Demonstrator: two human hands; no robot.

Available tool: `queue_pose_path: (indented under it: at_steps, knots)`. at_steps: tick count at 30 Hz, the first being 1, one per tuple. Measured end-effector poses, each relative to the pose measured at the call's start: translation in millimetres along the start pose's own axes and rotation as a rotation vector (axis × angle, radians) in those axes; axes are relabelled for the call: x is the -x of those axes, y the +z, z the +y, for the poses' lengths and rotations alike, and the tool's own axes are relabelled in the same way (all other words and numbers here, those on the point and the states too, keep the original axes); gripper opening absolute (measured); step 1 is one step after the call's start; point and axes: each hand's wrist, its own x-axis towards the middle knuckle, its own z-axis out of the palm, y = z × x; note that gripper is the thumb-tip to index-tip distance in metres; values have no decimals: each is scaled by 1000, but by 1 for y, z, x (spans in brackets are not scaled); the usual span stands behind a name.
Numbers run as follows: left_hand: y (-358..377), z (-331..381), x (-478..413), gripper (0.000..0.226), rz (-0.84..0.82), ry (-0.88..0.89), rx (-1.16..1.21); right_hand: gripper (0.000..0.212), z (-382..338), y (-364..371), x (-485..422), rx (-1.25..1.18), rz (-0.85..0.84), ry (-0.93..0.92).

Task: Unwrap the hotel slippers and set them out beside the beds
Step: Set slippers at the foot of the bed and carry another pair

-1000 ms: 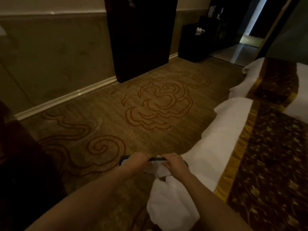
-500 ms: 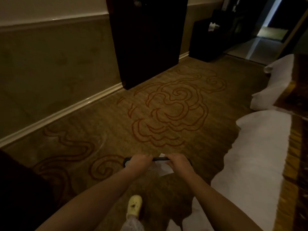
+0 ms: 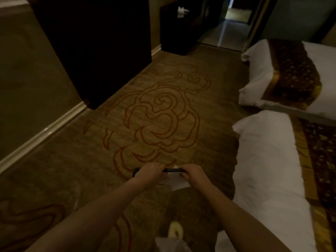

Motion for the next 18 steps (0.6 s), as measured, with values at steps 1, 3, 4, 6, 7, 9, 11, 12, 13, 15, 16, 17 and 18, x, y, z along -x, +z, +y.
queue_pose_path:
  at_steps: [1, 3, 4, 6, 7, 9, 11, 12, 13, 15, 16, 17, 18]
  knots:
    - [-4, -5, -18, 37, -4, 6, 34, 36, 8, -5, -15, -8, -1, 13]
    - [-9, -14, -57, 42, 3, 13, 37, 36, 26, -18, -46, -12, 1, 41]
    - [-13, -19, -80, 41, 6, 15, 29, 36, 36, -26, -65, -9, 2, 47]
    - [-27, -26, -127, 33, 8, 7, -1, 35, 58, -46, -102, -15, 18, 38]
    - [-35, -29, -151, 30, 10, -1, -8, 35, 69, -57, -120, -25, 27, 32]
    - [-53, -31, -197, 29, 5, -6, -25, 35, 93, -83, -151, -13, 16, 27]
    - [-73, -30, -240, 32, -5, 7, -60, 36, 117, -109, -178, -5, 11, 37]
    - [-83, -30, -261, 34, 0, 15, -78, 36, 129, -122, -189, -19, 15, 40]
    - [-92, -29, -281, 35, 14, 23, -96, 37, 140, -134, -201, -38, 28, 39]
    - [-106, -27, -318, 34, 23, 40, -104, 38, 161, -155, -223, -56, 67, 48]
    - [-110, -25, -335, 33, 10, 46, -96, 38, 171, -163, -232, -58, 79, 61]
    - [-114, -24, -353, 33, 3, 55, -97, 38, 182, -172, -242, -58, 83, 83]
    - [-117, -23, -374, 32, -9, 67, -105, 38, 193, -180, -252, -58, 80, 104]
